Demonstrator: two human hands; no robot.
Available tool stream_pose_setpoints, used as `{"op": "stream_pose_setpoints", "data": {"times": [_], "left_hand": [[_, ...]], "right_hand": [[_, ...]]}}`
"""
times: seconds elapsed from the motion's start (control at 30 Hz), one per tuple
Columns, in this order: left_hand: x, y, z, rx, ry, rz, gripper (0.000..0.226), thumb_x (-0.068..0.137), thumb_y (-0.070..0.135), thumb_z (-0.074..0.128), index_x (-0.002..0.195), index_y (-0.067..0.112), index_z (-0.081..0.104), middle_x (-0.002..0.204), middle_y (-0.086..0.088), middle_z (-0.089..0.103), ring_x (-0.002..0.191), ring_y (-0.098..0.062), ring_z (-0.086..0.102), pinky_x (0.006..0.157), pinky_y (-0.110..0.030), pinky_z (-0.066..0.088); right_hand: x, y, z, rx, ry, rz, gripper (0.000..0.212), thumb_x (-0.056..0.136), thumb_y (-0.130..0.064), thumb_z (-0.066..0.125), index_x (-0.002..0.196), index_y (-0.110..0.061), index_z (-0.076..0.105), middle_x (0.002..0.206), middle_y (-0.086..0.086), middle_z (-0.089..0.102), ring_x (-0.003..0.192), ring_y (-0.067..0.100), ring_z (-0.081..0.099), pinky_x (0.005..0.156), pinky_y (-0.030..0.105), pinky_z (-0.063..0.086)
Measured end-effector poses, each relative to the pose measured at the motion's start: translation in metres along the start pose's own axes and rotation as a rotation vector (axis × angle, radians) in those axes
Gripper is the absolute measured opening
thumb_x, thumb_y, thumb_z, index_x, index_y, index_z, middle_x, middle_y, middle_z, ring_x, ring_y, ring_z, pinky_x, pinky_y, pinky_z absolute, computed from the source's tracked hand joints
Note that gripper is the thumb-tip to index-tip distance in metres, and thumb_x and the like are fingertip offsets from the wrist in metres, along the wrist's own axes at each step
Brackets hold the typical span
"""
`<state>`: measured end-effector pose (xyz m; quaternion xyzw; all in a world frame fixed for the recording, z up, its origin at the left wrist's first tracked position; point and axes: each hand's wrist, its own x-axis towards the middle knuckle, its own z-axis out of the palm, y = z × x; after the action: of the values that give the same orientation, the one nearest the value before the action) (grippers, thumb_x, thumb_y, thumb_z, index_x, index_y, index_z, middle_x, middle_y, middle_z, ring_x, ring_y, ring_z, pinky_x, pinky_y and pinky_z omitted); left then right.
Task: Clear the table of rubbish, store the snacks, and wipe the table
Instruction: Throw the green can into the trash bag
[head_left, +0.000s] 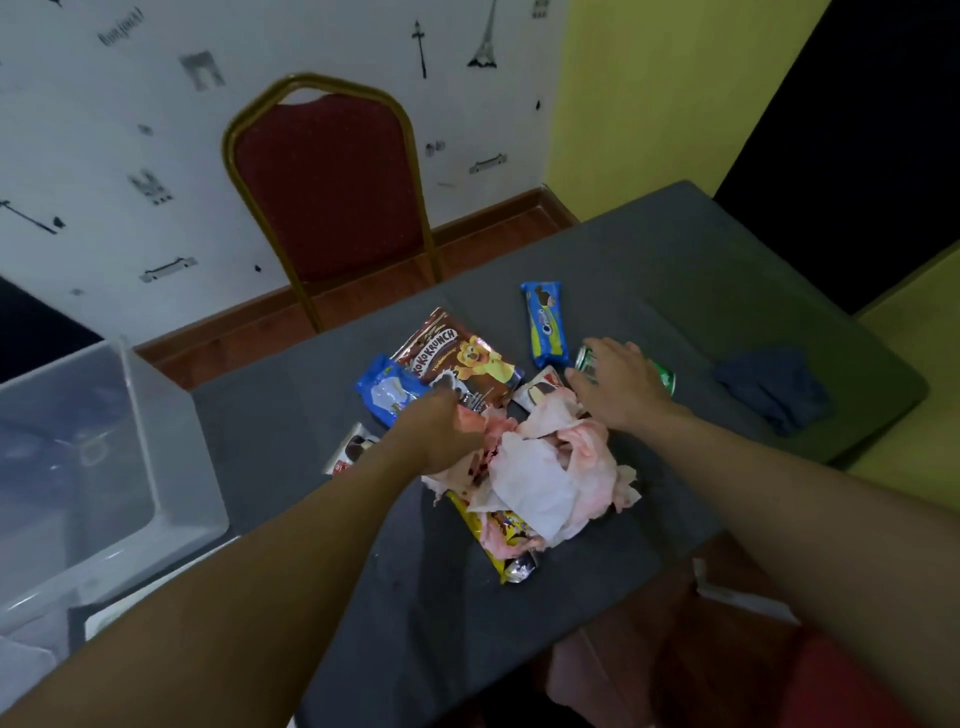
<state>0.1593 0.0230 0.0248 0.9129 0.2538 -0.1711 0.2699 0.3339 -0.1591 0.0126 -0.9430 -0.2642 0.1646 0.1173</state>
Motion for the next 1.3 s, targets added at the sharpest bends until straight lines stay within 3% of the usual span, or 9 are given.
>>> {"op": "stream_pose_setpoints", "data": {"times": [0.1, 0.2, 0.3, 0.43, 0.57, 0.7, 0.93, 1.03, 1.3], "left_hand": [[0.02, 0.013, 0.001, -0.098, 0.013, -0.006, 0.062, 0.085, 0.055, 0.067, 0.129, 0.016, 0.049, 0.117, -0.004, 0.058, 0.1, -0.021, 0.056, 0.082, -0.034, 0.047], [0.034, 0.024, 0.004, -0.075, 0.034, 0.01, 0.078, 0.09, 0.049, 0.06, 0.15, 0.013, 0.028, 0.137, -0.016, 0.052, 0.12, -0.031, 0.053, 0.1, -0.045, 0.047], [0.045, 0.032, 0.007, -0.097, 0.042, 0.013, 0.081, 0.093, 0.046, 0.054, 0.155, 0.013, 0.015, 0.136, -0.02, 0.053, 0.118, -0.034, 0.056, 0.1, -0.047, 0.048], [0.051, 0.031, 0.009, -0.106, 0.032, 0.026, 0.079, 0.092, 0.055, 0.051, 0.154, 0.018, 0.018, 0.122, -0.019, 0.062, 0.102, -0.031, 0.064, 0.089, -0.046, 0.055], [0.057, 0.029, 0.01, -0.073, 0.028, 0.01, 0.078, 0.093, 0.056, 0.053, 0.152, 0.014, 0.025, 0.132, -0.013, 0.057, 0.111, -0.029, 0.061, 0.087, -0.039, 0.054], [0.057, 0.026, 0.006, -0.069, 0.033, -0.017, 0.072, 0.092, 0.053, 0.058, 0.148, 0.016, 0.033, 0.128, -0.009, 0.059, 0.108, -0.027, 0.061, 0.074, -0.029, 0.048], [0.042, 0.016, -0.014, -0.12, 0.117, 0.005, 0.051, 0.087, 0.048, 0.065, 0.124, 0.015, 0.052, 0.111, -0.004, 0.064, 0.094, -0.021, 0.06, 0.08, -0.035, 0.052], [0.028, 0.012, -0.024, -0.149, 0.175, 0.006, 0.044, 0.088, 0.04, 0.067, 0.121, 0.014, 0.054, 0.103, 0.002, 0.057, 0.089, -0.017, 0.054, 0.076, -0.028, 0.042], [-0.018, -0.017, -0.043, -0.211, 0.243, -0.024, 0.041, 0.09, 0.037, 0.064, 0.12, 0.013, 0.052, 0.099, 0.002, 0.054, 0.086, -0.018, 0.053, 0.069, -0.027, 0.039]], "right_hand": [[0.011, 0.021, -0.001, -0.034, -0.018, 0.038, 0.06, 0.098, -0.045, 0.051, 0.149, -0.018, 0.038, 0.148, 0.007, 0.046, 0.133, 0.033, 0.04, 0.109, 0.047, 0.037], [0.023, 0.042, 0.002, -0.062, -0.062, 0.077, 0.065, 0.095, -0.043, 0.057, 0.151, -0.02, 0.034, 0.15, 0.008, 0.041, 0.136, 0.034, 0.036, 0.11, 0.052, 0.036], [0.032, 0.058, 0.004, -0.057, -0.14, 0.155, 0.082, 0.086, -0.042, 0.069, 0.154, -0.027, 0.026, 0.158, 0.009, 0.024, 0.144, 0.035, 0.023, 0.111, 0.06, 0.031], [0.037, 0.075, 0.013, -0.058, -0.23, 0.205, 0.097, 0.078, -0.029, 0.077, 0.155, -0.032, 0.017, 0.159, 0.008, 0.019, 0.146, 0.037, 0.016, 0.108, 0.066, 0.031], [0.036, 0.086, 0.023, -0.018, -0.205, 0.185, 0.1, 0.075, -0.02, 0.081, 0.155, -0.027, 0.021, 0.143, 0.015, 0.033, 0.131, 0.038, 0.036, 0.105, 0.046, 0.043], [0.034, 0.085, 0.023, 0.022, -0.185, 0.2, 0.102, 0.071, -0.029, 0.088, 0.152, -0.025, 0.025, 0.137, 0.017, 0.034, 0.126, 0.04, 0.042, 0.104, 0.04, 0.041], [0.031, 0.068, -0.001, 0.036, -0.125, 0.117, 0.101, 0.071, -0.036, 0.088, 0.152, -0.025, 0.03, 0.135, 0.015, 0.038, 0.124, 0.036, 0.047, 0.098, 0.035, 0.042], [0.027, 0.059, -0.012, 0.015, -0.111, 0.057, 0.097, 0.07, -0.041, 0.088, 0.15, -0.025, 0.036, 0.13, 0.014, 0.045, 0.121, 0.034, 0.05, 0.095, 0.033, 0.042], [0.007, 0.021, -0.037, -0.028, -0.126, 0.016, 0.09, 0.064, -0.059, 0.085, 0.142, -0.025, 0.053, 0.132, 0.013, 0.059, 0.116, 0.031, 0.058, 0.091, 0.034, 0.048]]}}
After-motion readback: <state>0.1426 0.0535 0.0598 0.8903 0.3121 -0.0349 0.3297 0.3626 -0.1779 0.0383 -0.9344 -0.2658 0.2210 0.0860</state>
